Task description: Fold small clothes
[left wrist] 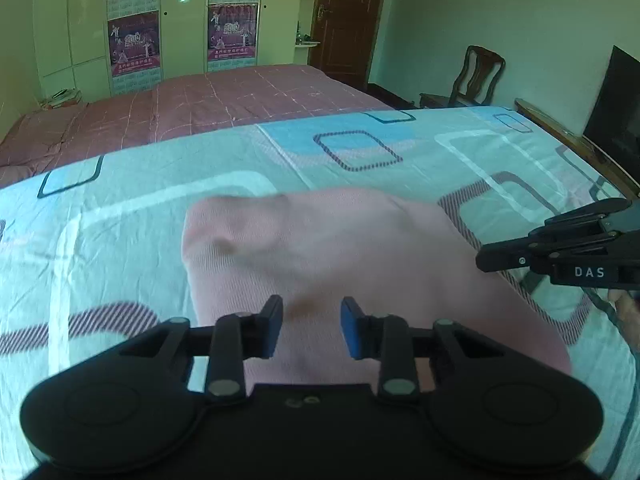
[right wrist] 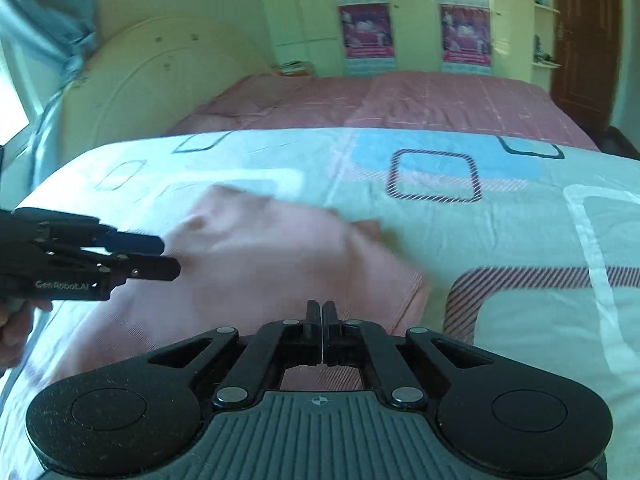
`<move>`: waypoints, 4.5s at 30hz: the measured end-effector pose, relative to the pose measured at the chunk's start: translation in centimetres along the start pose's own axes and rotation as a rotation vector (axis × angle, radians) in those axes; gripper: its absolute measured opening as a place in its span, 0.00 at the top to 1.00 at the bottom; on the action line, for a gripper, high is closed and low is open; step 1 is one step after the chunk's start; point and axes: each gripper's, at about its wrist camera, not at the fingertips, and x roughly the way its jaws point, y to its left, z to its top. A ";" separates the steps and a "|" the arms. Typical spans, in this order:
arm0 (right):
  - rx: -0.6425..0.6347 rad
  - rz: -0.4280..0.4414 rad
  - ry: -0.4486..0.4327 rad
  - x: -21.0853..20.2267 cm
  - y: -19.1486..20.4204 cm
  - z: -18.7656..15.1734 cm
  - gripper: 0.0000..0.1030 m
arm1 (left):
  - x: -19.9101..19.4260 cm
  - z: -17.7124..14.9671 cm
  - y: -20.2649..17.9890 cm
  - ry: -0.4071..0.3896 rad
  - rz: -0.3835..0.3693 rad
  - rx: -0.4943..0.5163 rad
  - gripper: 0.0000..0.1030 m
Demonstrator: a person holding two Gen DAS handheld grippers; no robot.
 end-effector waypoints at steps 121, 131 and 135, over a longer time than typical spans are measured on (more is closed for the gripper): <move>0.167 0.076 0.102 13.1 20.1 0.5 0.79 | -11.7 -10.5 19.2 0.053 0.201 -0.238 0.49; 0.160 -0.108 -0.026 10.8 20.9 0.1 0.59 | -15.5 -11.3 20.9 -0.071 0.247 -0.245 0.32; 0.033 -0.084 -0.040 9.8 23.0 1.4 0.64 | -17.2 -10.3 20.4 -0.126 0.163 -0.231 0.71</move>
